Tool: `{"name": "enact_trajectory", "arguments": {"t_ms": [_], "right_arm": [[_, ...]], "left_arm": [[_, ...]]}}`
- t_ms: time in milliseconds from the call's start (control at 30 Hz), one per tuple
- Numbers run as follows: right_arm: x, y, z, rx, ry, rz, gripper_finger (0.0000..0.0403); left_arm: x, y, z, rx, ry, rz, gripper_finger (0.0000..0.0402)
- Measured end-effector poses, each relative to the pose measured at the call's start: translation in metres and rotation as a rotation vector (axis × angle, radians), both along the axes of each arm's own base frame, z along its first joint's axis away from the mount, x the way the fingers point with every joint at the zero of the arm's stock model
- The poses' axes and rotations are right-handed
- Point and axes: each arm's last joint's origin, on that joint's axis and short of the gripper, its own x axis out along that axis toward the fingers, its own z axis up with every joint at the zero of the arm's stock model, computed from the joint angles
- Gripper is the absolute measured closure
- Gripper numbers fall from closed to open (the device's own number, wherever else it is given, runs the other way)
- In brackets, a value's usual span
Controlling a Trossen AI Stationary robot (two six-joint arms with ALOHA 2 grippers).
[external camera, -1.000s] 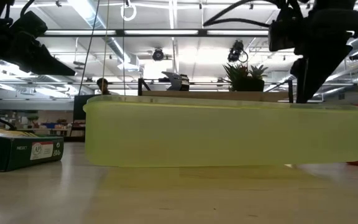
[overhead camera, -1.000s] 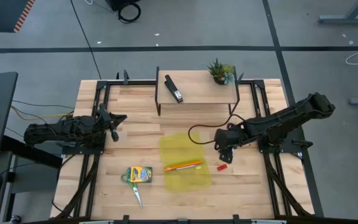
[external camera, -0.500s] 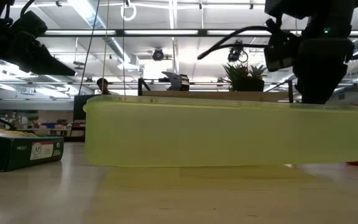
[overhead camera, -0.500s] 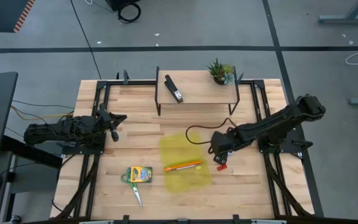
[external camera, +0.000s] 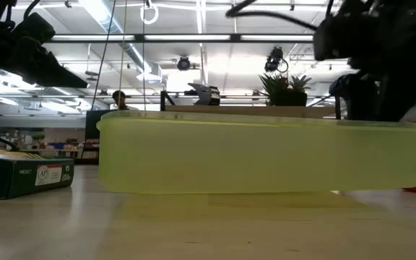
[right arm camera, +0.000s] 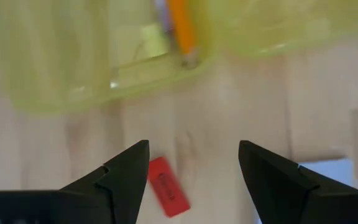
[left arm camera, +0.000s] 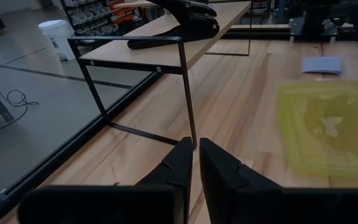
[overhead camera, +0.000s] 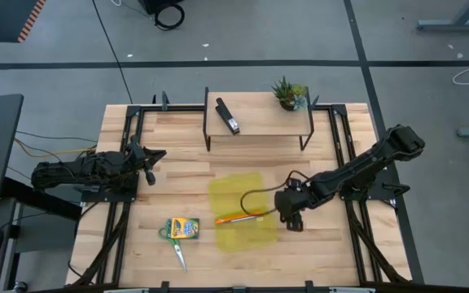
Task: Pack school essentials
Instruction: Put the red eraser into the yellow supply box
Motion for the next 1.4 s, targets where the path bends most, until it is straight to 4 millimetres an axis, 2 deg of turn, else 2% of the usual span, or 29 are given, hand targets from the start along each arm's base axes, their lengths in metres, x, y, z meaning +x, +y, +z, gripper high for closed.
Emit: {"name": "enact_trajectory", "arguments": {"t_ms": [133, 333, 633, 833, 1067, 1400], "right_arm": [[-0.005, 0.012, 0.0, -0.023, -0.001, 0.134, 0.0148], [-0.007, 0.019, -0.007, -0.043, 0.02, 0.229, 0.0148], [0.006, 0.022, -0.04, -0.024, 0.115, 0.243, 0.0148], [0.003, 0.022, -0.044, -0.033, 0.163, 0.237, 0.0153], [-0.004, 0.019, -0.05, -0.025, 0.194, 0.24, 0.0203], [-0.008, 0.016, -0.055, -0.047, 0.204, 0.259, 0.0288]], "left_arm": [[0.0, 0.0, 0.0, 0.0, 0.0, 0.0, 0.0367], [0.0, 0.0, 0.0, 0.0, 0.0, 0.0, 0.0373], [0.0, 0.0, 0.0, 0.0, 0.0, 0.0, 0.0362], [0.0, 0.0, 0.0, 0.0, 0.0, 0.0, 0.0364], [0.0, 0.0, 0.0, 0.0, 0.0, 0.0, 0.0372], [0.0, 0.0, 0.0, 0.0, 0.0, 0.0, 0.0362]]}}
